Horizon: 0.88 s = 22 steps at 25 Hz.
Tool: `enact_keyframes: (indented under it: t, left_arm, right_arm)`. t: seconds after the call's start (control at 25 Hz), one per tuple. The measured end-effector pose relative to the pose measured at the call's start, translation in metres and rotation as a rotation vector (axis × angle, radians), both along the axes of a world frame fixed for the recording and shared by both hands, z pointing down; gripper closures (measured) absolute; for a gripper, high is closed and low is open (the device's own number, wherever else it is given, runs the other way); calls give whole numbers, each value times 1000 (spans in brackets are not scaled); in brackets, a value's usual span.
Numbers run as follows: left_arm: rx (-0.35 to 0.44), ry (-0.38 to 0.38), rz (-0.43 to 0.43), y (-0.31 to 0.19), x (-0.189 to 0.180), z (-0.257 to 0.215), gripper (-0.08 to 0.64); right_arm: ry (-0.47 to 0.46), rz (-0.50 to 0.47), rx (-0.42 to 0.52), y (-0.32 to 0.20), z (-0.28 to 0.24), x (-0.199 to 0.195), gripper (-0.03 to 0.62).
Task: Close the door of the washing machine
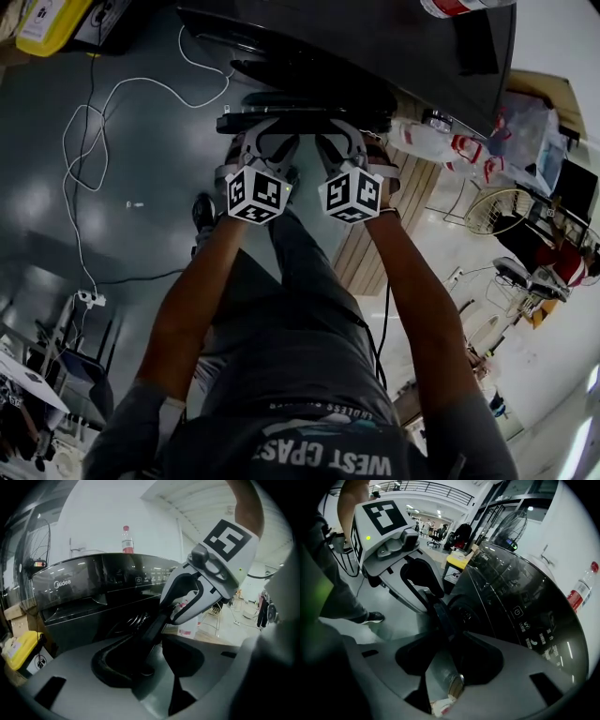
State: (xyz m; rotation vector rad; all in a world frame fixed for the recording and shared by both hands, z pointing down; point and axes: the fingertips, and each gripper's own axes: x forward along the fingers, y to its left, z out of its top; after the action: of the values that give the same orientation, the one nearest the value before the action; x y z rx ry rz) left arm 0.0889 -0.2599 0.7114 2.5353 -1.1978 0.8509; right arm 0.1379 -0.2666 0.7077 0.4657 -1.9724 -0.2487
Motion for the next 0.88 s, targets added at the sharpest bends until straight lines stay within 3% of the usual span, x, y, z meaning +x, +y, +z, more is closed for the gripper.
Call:
enact_keyframes:
  t: [0.24,0.68,0.88]
  left_arm:
    - [30,-37,5,-28,-4,-2,364]
    - [43,-53,-86,-73,-15,-4,362]
    - [28,-53,-105,-82,-13,-5,360]
  right_arm:
    - [-24,75,32,-24,-1,-3,408]
    - [-29,291,113,-64,-4,-9,405]
    - [-65,392,89,-73,-4,-7,394]
